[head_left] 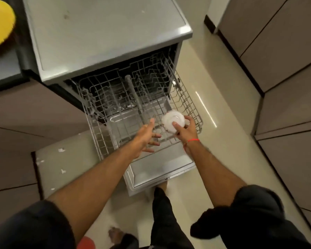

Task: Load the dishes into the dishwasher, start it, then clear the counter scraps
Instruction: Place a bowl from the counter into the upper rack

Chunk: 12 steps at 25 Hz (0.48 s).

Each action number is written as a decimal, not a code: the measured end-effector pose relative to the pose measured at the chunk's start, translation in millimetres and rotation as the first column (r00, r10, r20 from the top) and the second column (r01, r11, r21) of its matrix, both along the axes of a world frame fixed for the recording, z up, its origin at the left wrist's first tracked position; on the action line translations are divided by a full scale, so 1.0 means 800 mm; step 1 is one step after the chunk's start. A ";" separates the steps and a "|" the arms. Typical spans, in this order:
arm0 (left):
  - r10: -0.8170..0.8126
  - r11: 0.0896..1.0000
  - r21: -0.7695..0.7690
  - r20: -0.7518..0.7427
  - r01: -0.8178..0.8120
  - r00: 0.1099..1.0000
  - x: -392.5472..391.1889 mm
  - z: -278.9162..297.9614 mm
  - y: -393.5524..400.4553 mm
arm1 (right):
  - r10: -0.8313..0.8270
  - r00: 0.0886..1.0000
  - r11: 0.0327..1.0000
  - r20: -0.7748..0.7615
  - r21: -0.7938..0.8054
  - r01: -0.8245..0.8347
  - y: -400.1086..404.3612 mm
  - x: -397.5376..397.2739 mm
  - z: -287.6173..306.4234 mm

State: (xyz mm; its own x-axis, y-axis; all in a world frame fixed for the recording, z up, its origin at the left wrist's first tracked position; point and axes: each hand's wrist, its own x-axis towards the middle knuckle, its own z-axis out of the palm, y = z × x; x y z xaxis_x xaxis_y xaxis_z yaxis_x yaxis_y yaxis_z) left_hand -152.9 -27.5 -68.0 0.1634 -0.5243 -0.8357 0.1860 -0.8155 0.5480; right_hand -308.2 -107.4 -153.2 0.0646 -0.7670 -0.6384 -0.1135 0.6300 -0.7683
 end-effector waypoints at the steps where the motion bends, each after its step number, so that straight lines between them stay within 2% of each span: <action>1: -0.005 1.000 0.017 0.018 0.005 1.000 -0.001 -0.012 -0.008 | -0.034 0.999 0.999 -0.022 0.041 0.035 -0.019 0.000 -0.022; 4: -0.034 0.998 0.050 0.061 0.031 0.998 0.004 -0.038 -0.009 | -0.117 0.990 0.976 -0.081 0.175 0.129 -0.050 0.006 -0.086; 6: -0.039 0.997 0.074 0.082 0.033 0.996 0.010 -0.057 -0.006 | 0.023 0.971 0.988 -0.239 0.153 0.014 -0.054 0.011 -0.126; 7: -0.035 0.996 0.086 0.086 0.027 0.996 0.014 -0.064 -0.002 | 0.133 0.934 0.988 -0.332 0.124 -0.096 -0.051 0.014 -0.136; 9: -0.034 0.995 0.095 0.093 0.025 0.995 0.022 -0.074 0.004 | 0.247 0.847 0.968 -0.470 0.082 -0.237 -0.048 0.022 -0.148; 12: -0.036 0.996 0.084 0.098 0.028 0.995 0.037 -0.080 0.010 | 0.307 0.803 0.947 -0.512 0.083 -0.309 -0.057 0.032 -0.154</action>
State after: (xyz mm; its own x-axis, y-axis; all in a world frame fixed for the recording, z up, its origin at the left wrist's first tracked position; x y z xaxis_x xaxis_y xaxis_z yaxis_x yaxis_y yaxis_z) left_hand -123.2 -19.4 -132.2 0.2323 -0.4609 -0.8565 0.1073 -0.8631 0.4935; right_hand -282.8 -152.9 -276.4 -0.0367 -0.7654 -0.6426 -0.6777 0.4916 -0.5468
